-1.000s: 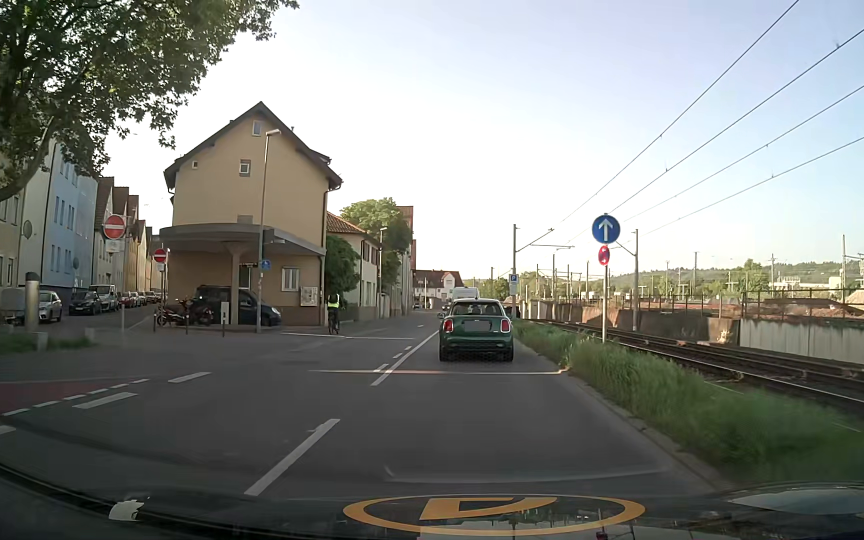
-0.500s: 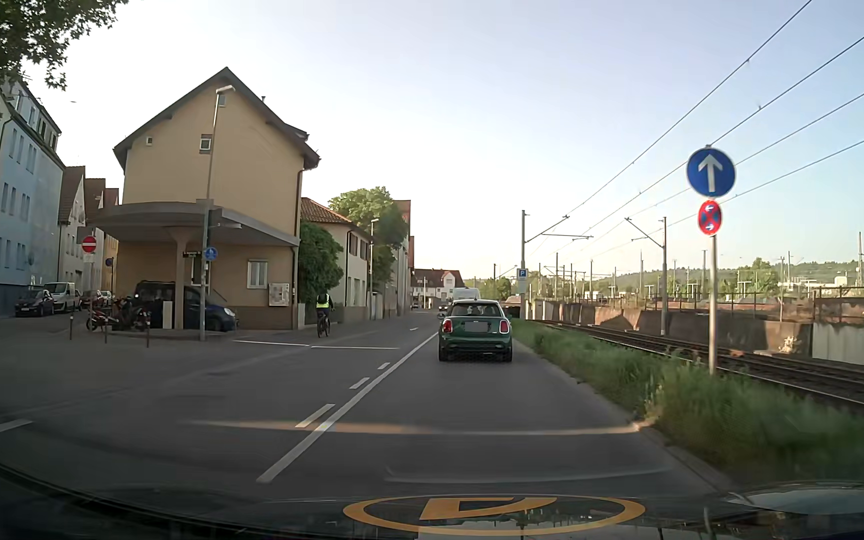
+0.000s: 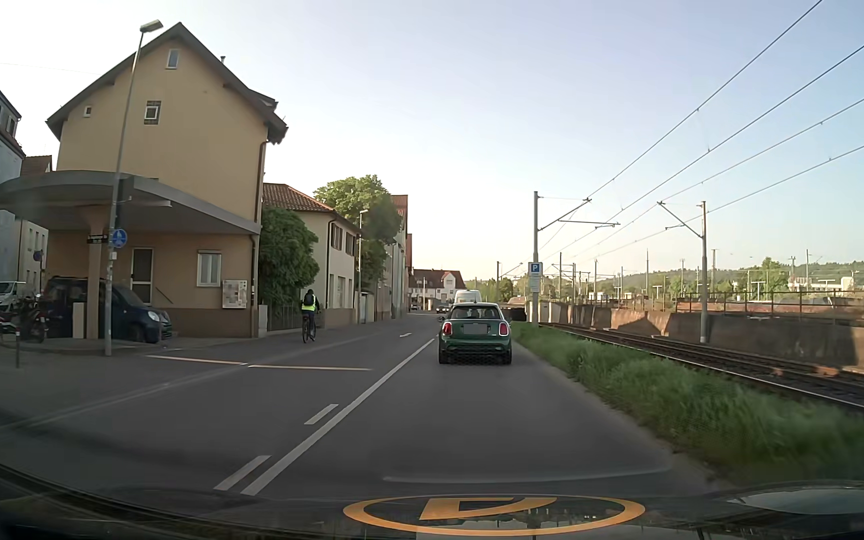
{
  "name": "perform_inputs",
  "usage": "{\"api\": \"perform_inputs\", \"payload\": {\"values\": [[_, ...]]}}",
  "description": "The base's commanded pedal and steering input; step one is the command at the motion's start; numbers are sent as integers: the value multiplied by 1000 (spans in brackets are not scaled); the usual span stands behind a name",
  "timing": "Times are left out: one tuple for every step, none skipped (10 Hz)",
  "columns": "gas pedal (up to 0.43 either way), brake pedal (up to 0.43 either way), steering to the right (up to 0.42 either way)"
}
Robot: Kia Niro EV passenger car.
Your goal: Follow the waypoints while adhering to traffic rules and regulations
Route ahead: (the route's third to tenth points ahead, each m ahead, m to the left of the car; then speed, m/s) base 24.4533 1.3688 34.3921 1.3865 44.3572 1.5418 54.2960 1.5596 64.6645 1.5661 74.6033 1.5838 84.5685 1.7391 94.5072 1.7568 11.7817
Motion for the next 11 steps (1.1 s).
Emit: {"api": "perform_inputs", "payload": {"values": [[209, 0, 0], [209, 0, 0], [197, 0, 0], [197, 0, 0], [197, 0, 0], [197, 0, 0], [189, 0, 0], [189, 0, -1], [189, 0, 0], [189, 0, 0], [177, 0, 0]]}}
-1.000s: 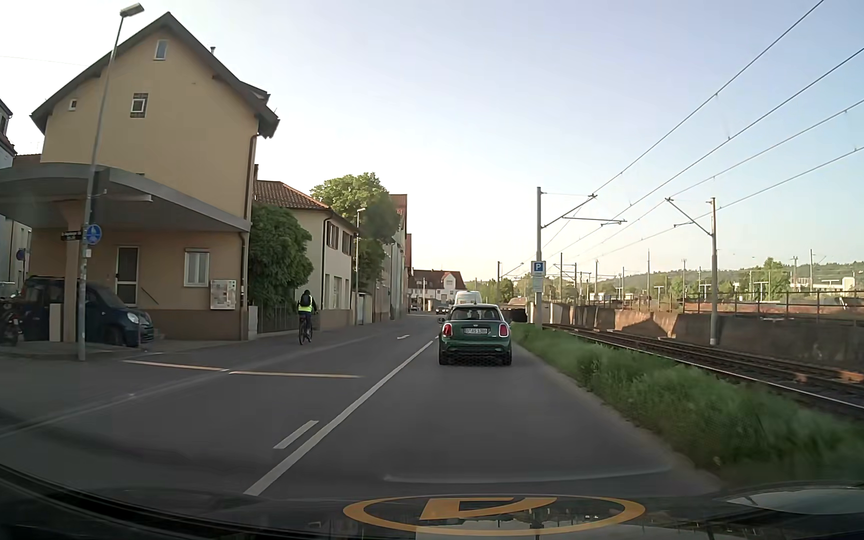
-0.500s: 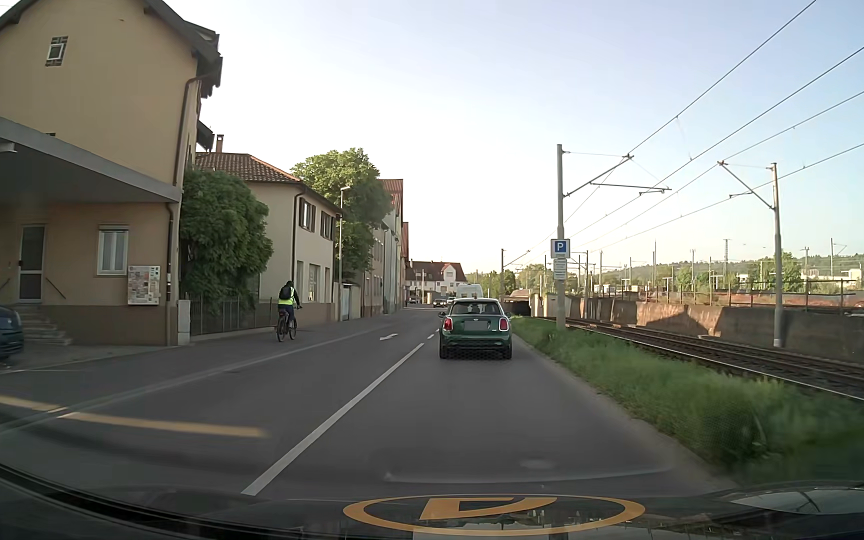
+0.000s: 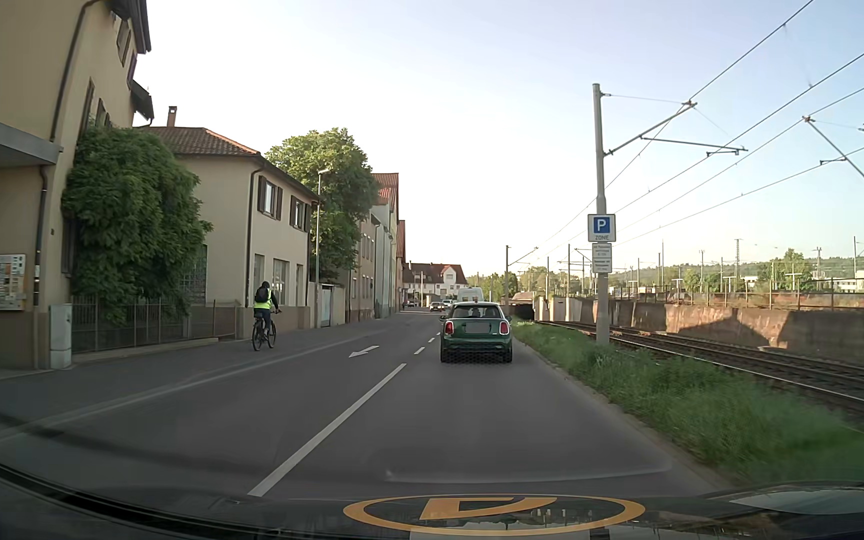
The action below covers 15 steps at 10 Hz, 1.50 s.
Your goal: Follow the waypoints while adhering to traffic rules and regulations
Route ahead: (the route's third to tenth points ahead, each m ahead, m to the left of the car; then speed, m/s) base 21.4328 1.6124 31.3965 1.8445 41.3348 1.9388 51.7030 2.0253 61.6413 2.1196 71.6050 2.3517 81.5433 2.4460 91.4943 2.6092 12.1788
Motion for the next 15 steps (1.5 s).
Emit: {"api": "perform_inputs", "payload": {"values": [[177, 0, 0], [177, 0, -1], [169, 0, 0], [169, 0, 0], [169, 0, 0], [157, 0, 0], [157, 0, 0], [157, 0, 0], [157, 0, 0], [150, 0, 0], [138, 0, 0], [138, 0, 0], [138, 0, 0], [130, 0, 0], [130, 0, 0]]}}
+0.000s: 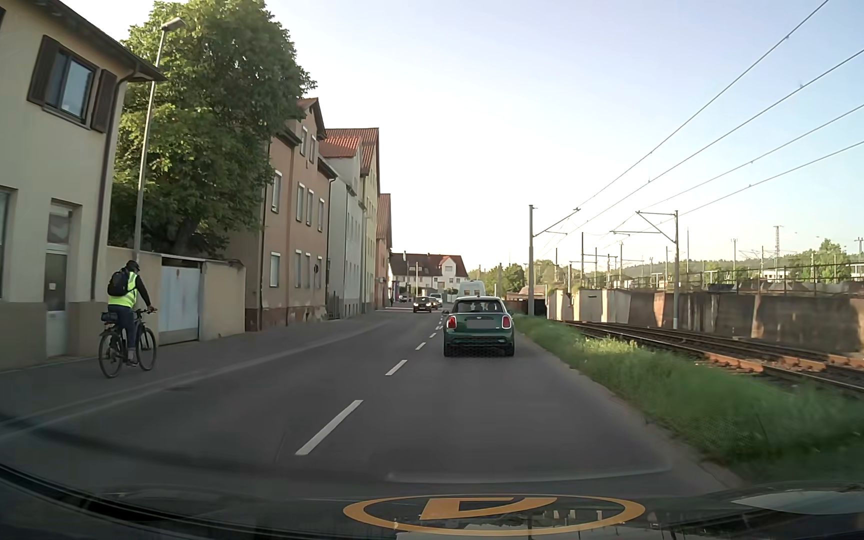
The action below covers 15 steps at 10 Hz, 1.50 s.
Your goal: Follow the waypoints while adhering to traffic rules and regulations
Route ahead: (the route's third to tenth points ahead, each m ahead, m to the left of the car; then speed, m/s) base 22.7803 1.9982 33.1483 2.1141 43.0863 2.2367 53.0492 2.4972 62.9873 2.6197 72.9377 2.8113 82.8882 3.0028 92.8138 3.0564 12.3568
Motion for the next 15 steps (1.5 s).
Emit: {"api": "perform_inputs", "payload": {"values": [[130, 0, 0], [130, 0, -1], [130, 0, 0], [130, 0, 0], [130, 0, 0], [118, 0, 1], [118, 0, 2], [118, 0, 2], [98, 0, 2], [98, 0, 1], [98, 0, 1], [98, 0, 2], [98, 0, 1], [98, 0, 1], [98, 0, 0]]}}
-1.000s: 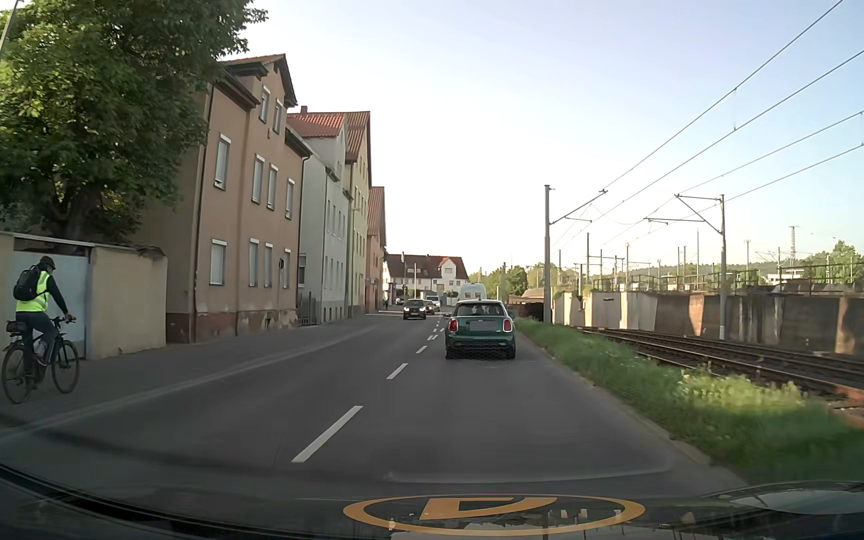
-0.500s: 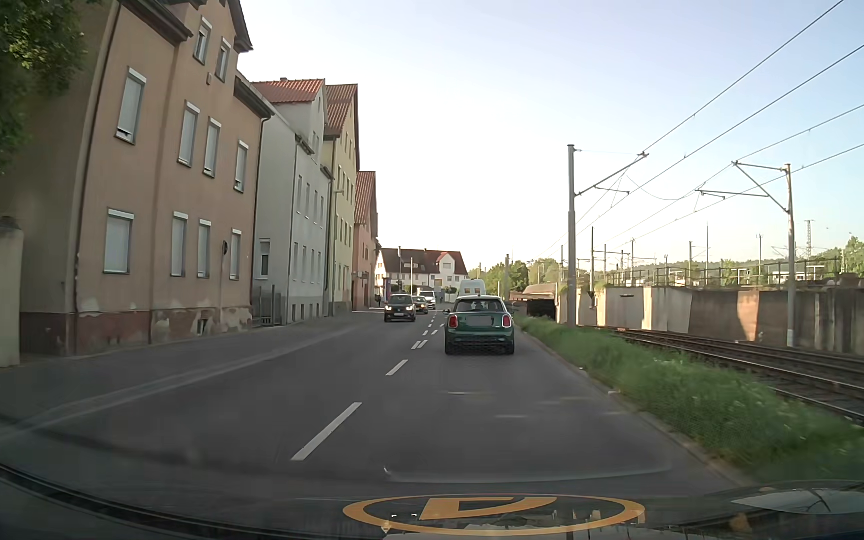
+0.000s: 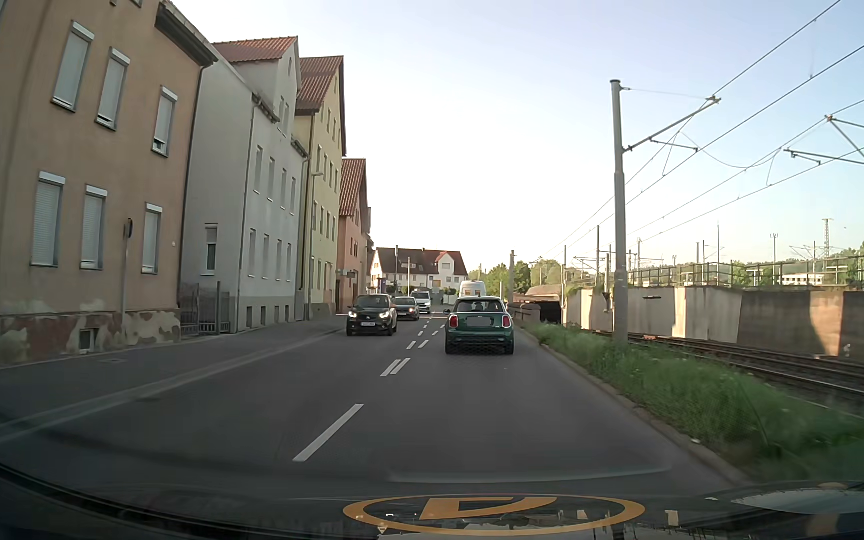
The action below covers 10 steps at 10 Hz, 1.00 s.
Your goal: Follow the waypoints while adhering to traffic rules and regulations
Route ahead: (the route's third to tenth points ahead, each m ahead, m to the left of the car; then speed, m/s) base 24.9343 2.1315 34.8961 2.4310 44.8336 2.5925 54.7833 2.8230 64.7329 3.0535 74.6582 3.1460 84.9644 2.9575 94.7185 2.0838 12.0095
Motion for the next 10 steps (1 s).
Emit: {"api": "perform_inputs", "payload": {"values": [[98, 0, 0], [98, 0, 1], [98, 0, 0], [98, 0, 0], [98, 0, 1], [98, 0, 0], [110, 0, 1], [130, 0, 1], [130, 0, 0], [130, 0, 0]]}}
